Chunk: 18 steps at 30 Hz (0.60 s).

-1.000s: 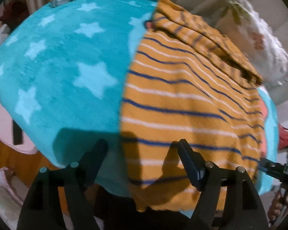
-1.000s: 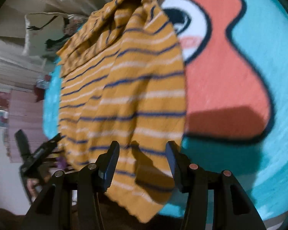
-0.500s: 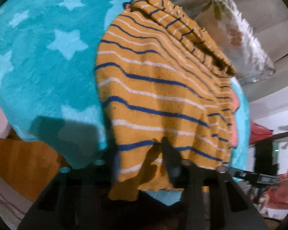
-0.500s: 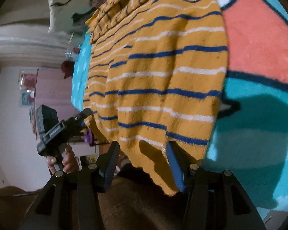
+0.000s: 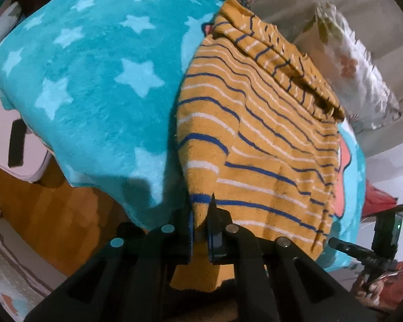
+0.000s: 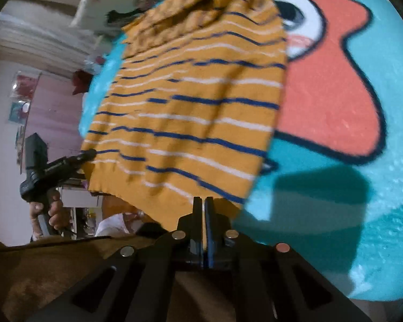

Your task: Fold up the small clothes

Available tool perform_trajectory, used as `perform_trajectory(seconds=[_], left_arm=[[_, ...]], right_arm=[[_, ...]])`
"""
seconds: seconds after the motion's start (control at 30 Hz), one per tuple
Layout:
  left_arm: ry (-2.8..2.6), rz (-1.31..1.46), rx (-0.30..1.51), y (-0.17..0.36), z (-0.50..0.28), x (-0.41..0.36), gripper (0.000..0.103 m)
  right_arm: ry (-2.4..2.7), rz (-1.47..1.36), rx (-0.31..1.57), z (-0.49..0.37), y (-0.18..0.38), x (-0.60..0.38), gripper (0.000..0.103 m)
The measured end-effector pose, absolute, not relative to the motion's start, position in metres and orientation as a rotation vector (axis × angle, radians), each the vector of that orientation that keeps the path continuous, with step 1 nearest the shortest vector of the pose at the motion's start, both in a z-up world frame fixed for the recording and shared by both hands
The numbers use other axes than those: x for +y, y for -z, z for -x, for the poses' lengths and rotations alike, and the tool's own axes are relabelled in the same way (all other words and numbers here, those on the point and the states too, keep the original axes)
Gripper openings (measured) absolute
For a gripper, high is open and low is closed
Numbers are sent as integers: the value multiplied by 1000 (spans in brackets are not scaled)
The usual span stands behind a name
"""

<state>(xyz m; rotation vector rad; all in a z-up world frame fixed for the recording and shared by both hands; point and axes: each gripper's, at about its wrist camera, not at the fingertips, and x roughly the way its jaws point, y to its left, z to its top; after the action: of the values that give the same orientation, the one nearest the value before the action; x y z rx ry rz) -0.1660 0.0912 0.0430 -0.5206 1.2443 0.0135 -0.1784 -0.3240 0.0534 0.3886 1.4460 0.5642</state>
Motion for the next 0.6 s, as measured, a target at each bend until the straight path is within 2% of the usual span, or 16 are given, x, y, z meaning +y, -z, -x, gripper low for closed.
perform_trajectory(seconds=[0.03,0.07,0.1,0.23,0.27,0.3,0.37,0.4,0.47,0.5,0.57,0.6], left_arm=[[-16,506,1250,-42,164,87,7],[-17,487,1256,-40,162,83,7],[-18,477,1259,-40,163,83,7],[-48,499,1278,-28,162,88,9],[-56,513,1279,-25,163,89,12],[-62,539,1284,-21,163,93,17],[-56,590,1283,-13,165,98,36],[-49,603,1276,-13,166,98,39],[-27,612,1261,-14,167,95,53],[-19,599,1265,-14,167,90,55],[-25,539,1284,-14,164,81,54],[-40,502,1295,-15,163,78,50]], right_arm=[[-563,-427,1465,178,-47,-329,44],[-558,-460,1475,177,-41,-335,55],[-558,-495,1482,177,-36,-338,59],[-625,-609,1495,177,-21,-341,59],[-653,-635,1491,176,-18,-340,59],[-675,-652,1489,174,-16,-336,59],[-724,-657,1485,167,-13,-322,59],[-740,-642,1486,166,-13,-316,59],[-768,-591,1489,162,-15,-301,59],[-780,-568,1494,160,-16,-295,57],[-788,-551,1513,159,-16,-292,49],[-780,-540,1520,157,-15,-290,35]])
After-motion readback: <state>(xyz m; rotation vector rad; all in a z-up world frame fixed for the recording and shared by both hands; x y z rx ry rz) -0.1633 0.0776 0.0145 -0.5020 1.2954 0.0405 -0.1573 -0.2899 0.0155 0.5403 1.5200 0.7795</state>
